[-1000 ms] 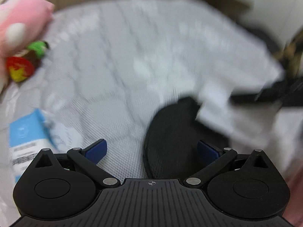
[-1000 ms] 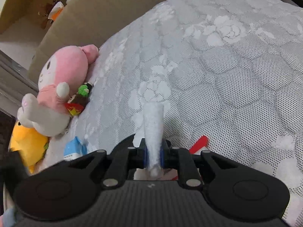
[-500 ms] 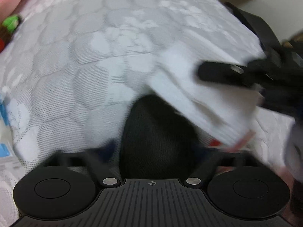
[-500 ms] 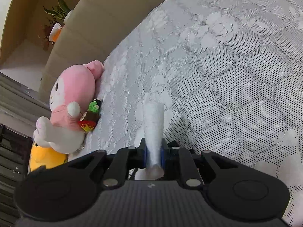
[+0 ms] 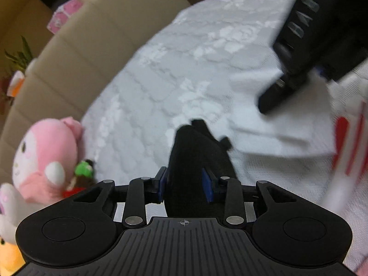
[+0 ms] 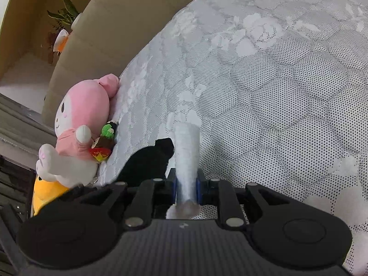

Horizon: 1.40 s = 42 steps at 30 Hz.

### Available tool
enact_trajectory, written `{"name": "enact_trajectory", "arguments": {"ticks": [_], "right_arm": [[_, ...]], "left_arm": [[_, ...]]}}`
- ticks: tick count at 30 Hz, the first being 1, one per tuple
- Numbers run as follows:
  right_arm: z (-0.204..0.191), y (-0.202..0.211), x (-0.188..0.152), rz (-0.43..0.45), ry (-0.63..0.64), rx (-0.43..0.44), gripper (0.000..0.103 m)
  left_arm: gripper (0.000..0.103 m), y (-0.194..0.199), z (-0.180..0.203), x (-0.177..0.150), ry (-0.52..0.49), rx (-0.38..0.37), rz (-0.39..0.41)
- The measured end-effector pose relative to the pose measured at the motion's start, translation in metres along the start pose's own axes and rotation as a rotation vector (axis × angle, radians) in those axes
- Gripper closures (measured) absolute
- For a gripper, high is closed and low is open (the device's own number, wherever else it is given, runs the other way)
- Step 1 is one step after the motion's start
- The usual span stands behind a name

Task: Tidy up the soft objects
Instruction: 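Close the left gripper on the edge of the black eye mask, then lift and flip the black eye mask with the left gripper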

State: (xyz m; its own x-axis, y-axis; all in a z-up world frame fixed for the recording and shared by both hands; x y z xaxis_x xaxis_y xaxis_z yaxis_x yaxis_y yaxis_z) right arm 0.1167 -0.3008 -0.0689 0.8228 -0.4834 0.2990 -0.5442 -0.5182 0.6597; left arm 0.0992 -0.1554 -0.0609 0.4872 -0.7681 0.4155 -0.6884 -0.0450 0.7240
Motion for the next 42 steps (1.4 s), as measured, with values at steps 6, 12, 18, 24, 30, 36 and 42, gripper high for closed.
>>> {"name": "enact_trajectory", "arguments": {"ticks": [6,12,18,24,30,36,42], "right_arm": [[0.0,-0.001,-0.001,-0.003,0.003,-0.008,0.084],[-0.003,0.004,-0.001,0.025,0.02,-0.004,0.084],[-0.004,0.029,0.001,0.143,0.025,0.016,0.084],[-0.035,0.039,-0.01,0.16,0.158,0.126,0.084],[-0.037,-0.022,-0.039,-0.106,0.266,-0.124,0.088],[-0.028,-0.015,-0.029,-0.102,0.329,-0.328,0.086],[-0.004,-0.003,-0.019,-0.099,0.256,-0.484,0.086]], "left_arm": [[0.048,0.019,0.009,-0.021,0.08,-0.101,0.042],[0.028,0.05,0.02,-0.022,0.127,-0.265,0.183],[0.017,0.061,0.012,-0.028,0.227,-0.373,0.104],[0.009,0.049,0.01,-0.049,0.295,-0.418,0.042],[0.009,0.027,0.022,-0.05,0.329,-0.513,0.007],[0.009,0.021,0.021,-0.054,0.32,-0.515,-0.001],[0.009,0.029,0.022,-0.054,0.289,-0.515,0.017]]}}
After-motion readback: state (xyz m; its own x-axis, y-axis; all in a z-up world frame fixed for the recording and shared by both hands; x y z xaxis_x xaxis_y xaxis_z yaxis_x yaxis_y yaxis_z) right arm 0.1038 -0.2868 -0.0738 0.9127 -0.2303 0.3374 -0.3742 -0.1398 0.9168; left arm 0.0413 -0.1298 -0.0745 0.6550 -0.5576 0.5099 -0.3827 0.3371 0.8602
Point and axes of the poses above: each gripper's, at about its wrist camera, not at the fingertips, and y roughly against the way its jaws point, z to its right, x to its top, the point moved 4 cm from there along -y, roughly the way its jaws point, and after that the axes turned 4 degrees about -z, right-handed, at the moved point
